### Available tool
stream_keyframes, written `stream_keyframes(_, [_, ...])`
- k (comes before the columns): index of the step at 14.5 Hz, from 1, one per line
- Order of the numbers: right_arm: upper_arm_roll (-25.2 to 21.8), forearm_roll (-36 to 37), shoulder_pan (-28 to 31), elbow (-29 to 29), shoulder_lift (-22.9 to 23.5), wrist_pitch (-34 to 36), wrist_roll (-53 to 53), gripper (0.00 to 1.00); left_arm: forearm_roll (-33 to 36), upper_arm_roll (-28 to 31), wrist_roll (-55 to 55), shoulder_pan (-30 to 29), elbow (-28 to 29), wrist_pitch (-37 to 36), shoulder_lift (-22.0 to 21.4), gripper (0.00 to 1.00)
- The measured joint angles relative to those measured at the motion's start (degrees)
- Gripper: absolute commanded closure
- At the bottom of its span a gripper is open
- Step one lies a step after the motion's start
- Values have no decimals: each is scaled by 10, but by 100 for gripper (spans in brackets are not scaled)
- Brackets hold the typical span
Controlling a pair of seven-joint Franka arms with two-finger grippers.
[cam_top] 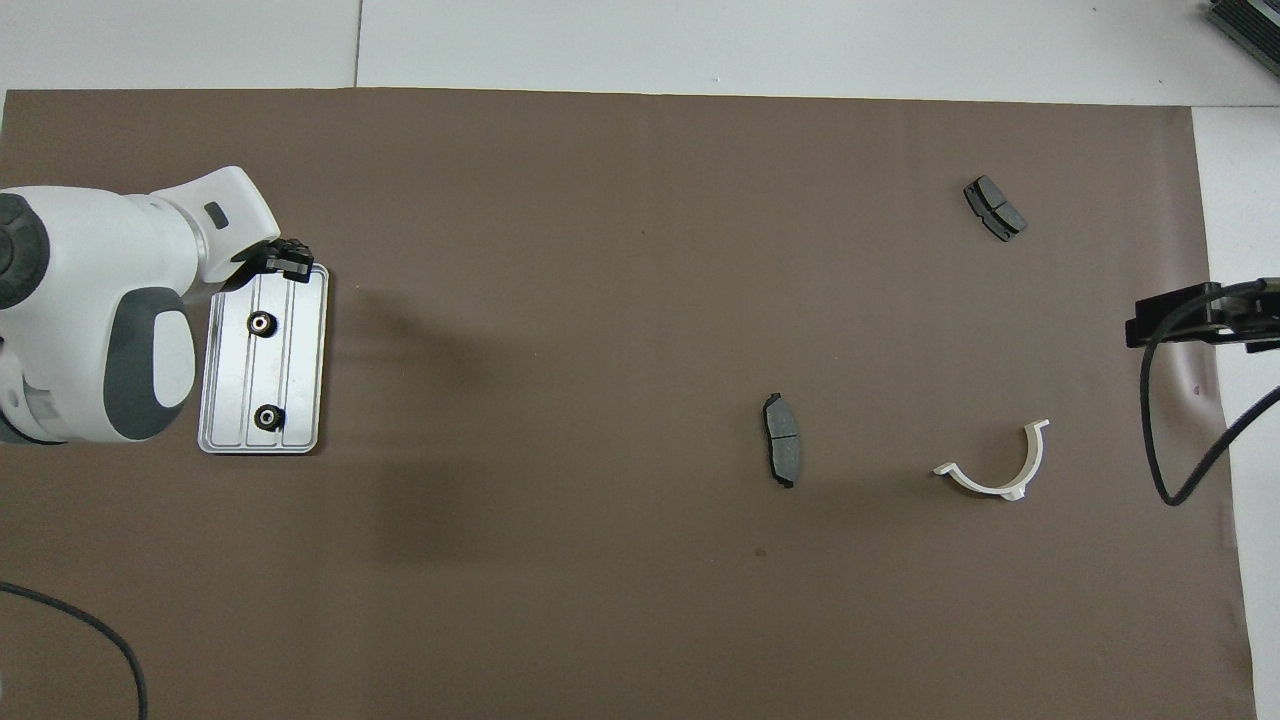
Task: Pick bearing gear from pile to tray
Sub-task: 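Lower the bearing onto the tray with the left gripper and release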
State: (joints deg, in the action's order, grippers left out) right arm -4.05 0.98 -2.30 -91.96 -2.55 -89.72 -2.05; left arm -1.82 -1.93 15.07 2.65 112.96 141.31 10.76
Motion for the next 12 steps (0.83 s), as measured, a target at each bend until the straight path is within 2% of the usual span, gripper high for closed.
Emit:
stream_keyframes(2, [0, 0, -1, 0, 0, 0, 0, 0, 0, 0, 1, -18, 39, 9, -8, 100])
stream_keyframes(5, [-2, 0, -6, 0, 0, 0, 0, 0, 0, 0, 1, -26, 126, 97, -29, 100])
stream_keyframes(12, [-21, 0, -11, -4, 0, 0, 0, 0, 0, -2, 1, -44, 183, 121, -32, 100])
